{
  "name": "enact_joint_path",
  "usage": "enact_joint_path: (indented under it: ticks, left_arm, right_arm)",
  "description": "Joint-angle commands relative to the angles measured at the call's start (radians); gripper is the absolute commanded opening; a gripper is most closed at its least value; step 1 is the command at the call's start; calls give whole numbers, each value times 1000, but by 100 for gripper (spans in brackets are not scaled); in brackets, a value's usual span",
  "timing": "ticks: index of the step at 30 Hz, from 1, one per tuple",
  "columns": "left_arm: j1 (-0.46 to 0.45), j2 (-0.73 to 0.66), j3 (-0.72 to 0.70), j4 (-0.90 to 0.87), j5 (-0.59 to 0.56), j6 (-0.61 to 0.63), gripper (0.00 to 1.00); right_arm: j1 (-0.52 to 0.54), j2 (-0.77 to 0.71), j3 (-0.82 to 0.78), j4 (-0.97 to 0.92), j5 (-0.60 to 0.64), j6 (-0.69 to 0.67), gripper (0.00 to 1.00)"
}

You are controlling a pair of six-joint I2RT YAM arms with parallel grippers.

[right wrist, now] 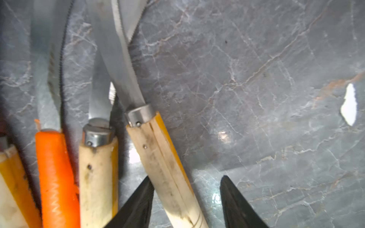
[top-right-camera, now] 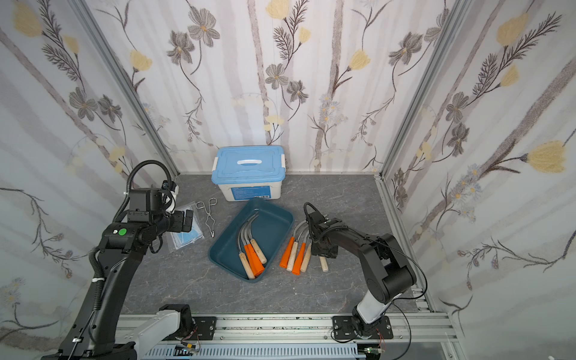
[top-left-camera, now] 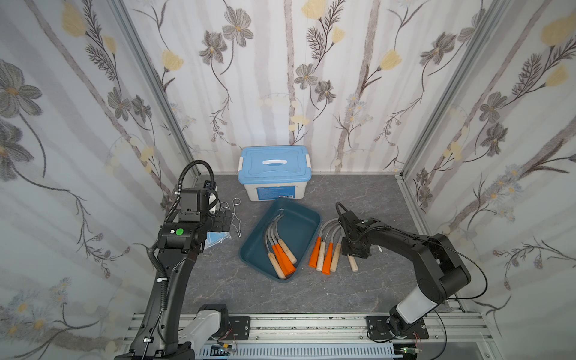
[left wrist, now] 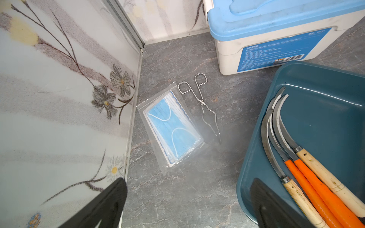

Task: Put small sickles into storage boxes
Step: Pick up the sickle at the center of the board.

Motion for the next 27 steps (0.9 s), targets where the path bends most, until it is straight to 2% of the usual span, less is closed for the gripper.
enact_joint_path:
  ticks: [1,13,27]
  left_arm:
    - [1,6,5,22,1,8,100]
    - [1,-5,5,17,-6,9,100]
    - [1,-15,-5,13,0,6,100]
  right_arm:
    - [-1,-8,10,14,19,-8,55]
    - [-1,37,56,17,-10,-27,54]
    - [1,18,13,17,-15,-18,51]
